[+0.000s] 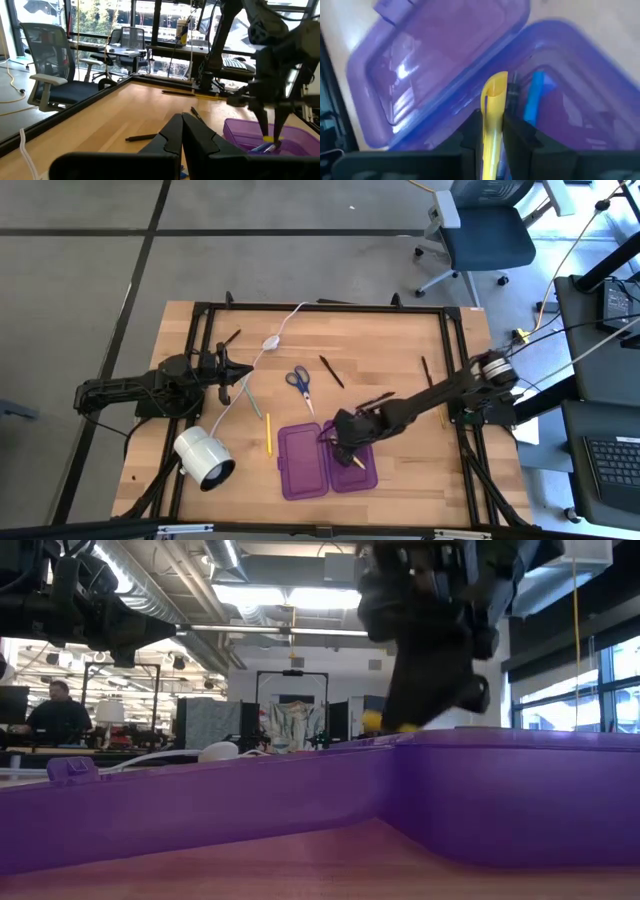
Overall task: Pick & place school supplies into a supply box
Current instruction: Put the yellow pen into the purple supply box
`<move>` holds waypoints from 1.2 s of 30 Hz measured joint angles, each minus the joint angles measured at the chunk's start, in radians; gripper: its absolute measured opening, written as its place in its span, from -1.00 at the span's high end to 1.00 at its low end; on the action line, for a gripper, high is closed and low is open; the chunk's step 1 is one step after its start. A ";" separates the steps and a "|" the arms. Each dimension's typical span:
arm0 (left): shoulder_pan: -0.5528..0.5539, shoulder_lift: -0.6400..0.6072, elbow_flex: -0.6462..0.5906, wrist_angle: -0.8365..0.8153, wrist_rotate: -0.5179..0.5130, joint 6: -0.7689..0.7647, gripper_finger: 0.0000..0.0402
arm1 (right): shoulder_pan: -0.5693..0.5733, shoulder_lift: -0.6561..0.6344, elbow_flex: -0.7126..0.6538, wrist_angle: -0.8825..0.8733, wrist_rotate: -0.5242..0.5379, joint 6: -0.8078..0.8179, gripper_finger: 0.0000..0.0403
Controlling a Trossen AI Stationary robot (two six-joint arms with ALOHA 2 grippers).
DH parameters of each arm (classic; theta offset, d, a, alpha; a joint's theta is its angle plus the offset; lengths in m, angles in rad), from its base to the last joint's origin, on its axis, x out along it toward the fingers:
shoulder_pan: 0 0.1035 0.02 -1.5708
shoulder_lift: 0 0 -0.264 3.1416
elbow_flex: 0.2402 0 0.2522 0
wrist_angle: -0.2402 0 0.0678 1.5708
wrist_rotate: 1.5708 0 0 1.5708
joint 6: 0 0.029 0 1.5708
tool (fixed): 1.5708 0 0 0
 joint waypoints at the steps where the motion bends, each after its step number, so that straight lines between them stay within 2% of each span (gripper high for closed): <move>1: 0.000 0.000 0.000 0.000 0.000 -0.004 0.98 | 0.000 0.017 0.011 0.000 -0.014 0.005 0.68; 9: 0.000 0.000 0.000 0.000 0.001 -0.010 0.98 | 0.000 0.066 0.025 -0.016 -0.048 0.023 0.67; 16: 0.000 0.000 0.000 0.000 0.001 -0.010 0.98 | 0.000 0.066 0.025 -0.020 -0.141 -0.026 0.64; 27: 0.000 0.000 0.000 0.000 0.001 -0.010 0.98 | -0.001 0.059 0.025 -0.034 -0.142 -0.034 0.11; 32: -0.001 0.000 0.000 0.000 0.001 -0.010 0.98 | -0.001 -0.018 0.024 -0.049 -0.141 -0.046 0.03; 36: -0.001 0.000 0.000 0.000 0.001 -0.010 0.98 | -0.001 -0.099 0.024 -0.095 -0.096 -0.124 0.02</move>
